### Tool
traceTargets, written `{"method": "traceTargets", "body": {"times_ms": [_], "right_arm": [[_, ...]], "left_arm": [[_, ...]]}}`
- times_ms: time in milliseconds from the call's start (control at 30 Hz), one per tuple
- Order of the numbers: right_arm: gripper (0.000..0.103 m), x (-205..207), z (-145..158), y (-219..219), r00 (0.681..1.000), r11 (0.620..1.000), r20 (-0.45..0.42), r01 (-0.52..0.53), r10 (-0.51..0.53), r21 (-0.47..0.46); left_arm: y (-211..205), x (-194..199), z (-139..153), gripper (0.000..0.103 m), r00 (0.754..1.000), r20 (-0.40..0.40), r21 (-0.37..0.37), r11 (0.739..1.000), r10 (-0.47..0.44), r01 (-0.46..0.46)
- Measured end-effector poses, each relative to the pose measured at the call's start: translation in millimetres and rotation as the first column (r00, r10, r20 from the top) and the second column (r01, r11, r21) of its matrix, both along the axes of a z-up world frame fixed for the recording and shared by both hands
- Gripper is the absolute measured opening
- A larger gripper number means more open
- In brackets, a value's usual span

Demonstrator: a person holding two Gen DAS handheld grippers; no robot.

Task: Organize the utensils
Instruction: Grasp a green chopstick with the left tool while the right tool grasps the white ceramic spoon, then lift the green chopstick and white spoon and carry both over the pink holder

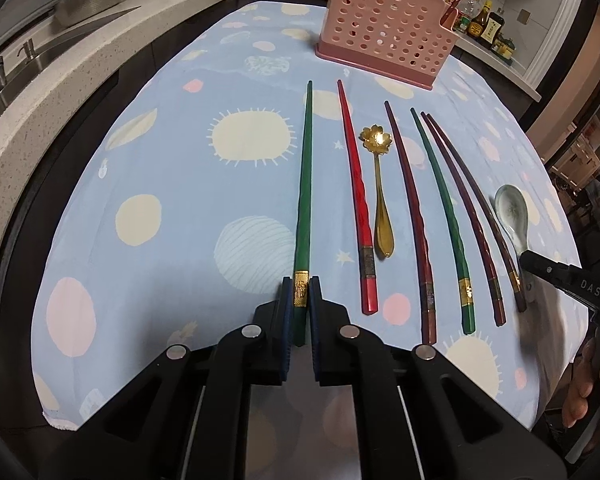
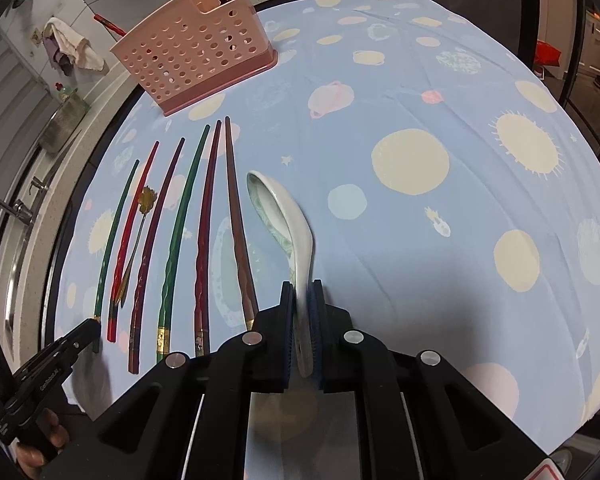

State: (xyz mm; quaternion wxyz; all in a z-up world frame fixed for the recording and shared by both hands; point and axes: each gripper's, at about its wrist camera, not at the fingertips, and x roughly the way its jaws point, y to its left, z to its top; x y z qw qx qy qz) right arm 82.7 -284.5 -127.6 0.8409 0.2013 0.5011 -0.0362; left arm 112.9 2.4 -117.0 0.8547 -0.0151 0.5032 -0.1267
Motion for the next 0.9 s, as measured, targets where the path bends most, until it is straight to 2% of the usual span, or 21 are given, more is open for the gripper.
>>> {"method": "traceTargets", "body": {"times_ms": [533,667,900], "right_arm": [[0.011,-19,-1,9,0.999,0.999,-0.022,-0.034,0.034,-0.013],[0.009,-21,-1,9,0.999,0.999,-0.02,-0.034,0.033,-0.019],[0.008,-27,11,4,1.0,1.0,0.004,-0.017,0.017,-0.014]], "left_arm": [[0,-6,-2,0.009,1.0,0.012,-0.002,1.0,0.007,-0.007],[2,-7,-2,0.009,1.0,0.011,-0.022,1.0,0.009,-0.009],[4,-9,3,0.007,1.0,0.01,-0.03,1.0,0.002,-0.002]]}}
